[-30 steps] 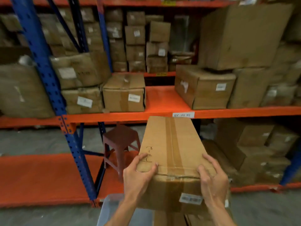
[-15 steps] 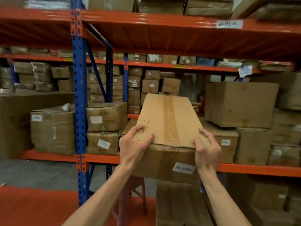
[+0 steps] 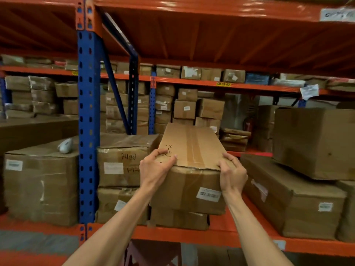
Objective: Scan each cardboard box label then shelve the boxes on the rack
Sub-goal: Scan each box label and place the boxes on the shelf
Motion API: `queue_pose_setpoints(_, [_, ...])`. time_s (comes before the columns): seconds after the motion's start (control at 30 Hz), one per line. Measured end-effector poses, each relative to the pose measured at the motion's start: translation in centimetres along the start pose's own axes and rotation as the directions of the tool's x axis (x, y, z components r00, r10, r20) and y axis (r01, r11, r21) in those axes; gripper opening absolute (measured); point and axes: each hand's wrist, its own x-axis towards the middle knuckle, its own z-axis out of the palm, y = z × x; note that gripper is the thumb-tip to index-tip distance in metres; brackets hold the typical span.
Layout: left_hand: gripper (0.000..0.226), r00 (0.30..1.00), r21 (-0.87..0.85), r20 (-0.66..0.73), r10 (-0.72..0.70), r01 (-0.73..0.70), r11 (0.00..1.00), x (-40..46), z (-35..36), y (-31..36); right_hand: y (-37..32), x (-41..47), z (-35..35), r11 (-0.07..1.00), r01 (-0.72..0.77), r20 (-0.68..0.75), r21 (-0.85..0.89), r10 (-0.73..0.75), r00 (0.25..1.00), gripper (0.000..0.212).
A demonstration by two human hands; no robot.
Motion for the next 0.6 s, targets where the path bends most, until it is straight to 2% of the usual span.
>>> queue_pose_setpoints(0.2, [0.043,0.999,0.010,0.023,-0.043,0.043,0.999,6.2,2.5,-6.3,3.8,3.9,7.0,0.998,-0.047,0.004,-0.048,0.047,0.999,0.051])
queue_pose_setpoints(0.3, [0.036,0.999,0.068,0.032,0.039,-0.041,0.997,8.0,3.9,-8.9,6.2,4.4,9.0,0.997,-0.060,-0.051,-0.055,0.057,0.997,0.049])
queue_pose_setpoints(0.4, [0.023,0.982,0.152,0.008,0.187,-0.186,0.971,9.2,5.6,-10.1,7.7,5.2,9.9,0.996,-0.056,-0.090,-0.073,0.050,0.995,0.037])
queue_pose_setpoints(0.5, [0.021,0.968,0.172,-0.093,0.231,-0.213,0.962,10.2,6.9,-10.7,8.2,6.2,10.5,0.994,-0.019,-0.107,-0.111,0.007,0.994,0.019])
queue_pose_setpoints(0.6, [0.021,0.952,0.180,-0.137,0.272,-0.246,0.952,10.9,7.8,-11.4,9.1,7.9,11.1,0.991,0.015,-0.110,-0.132,-0.029,0.994,0.014])
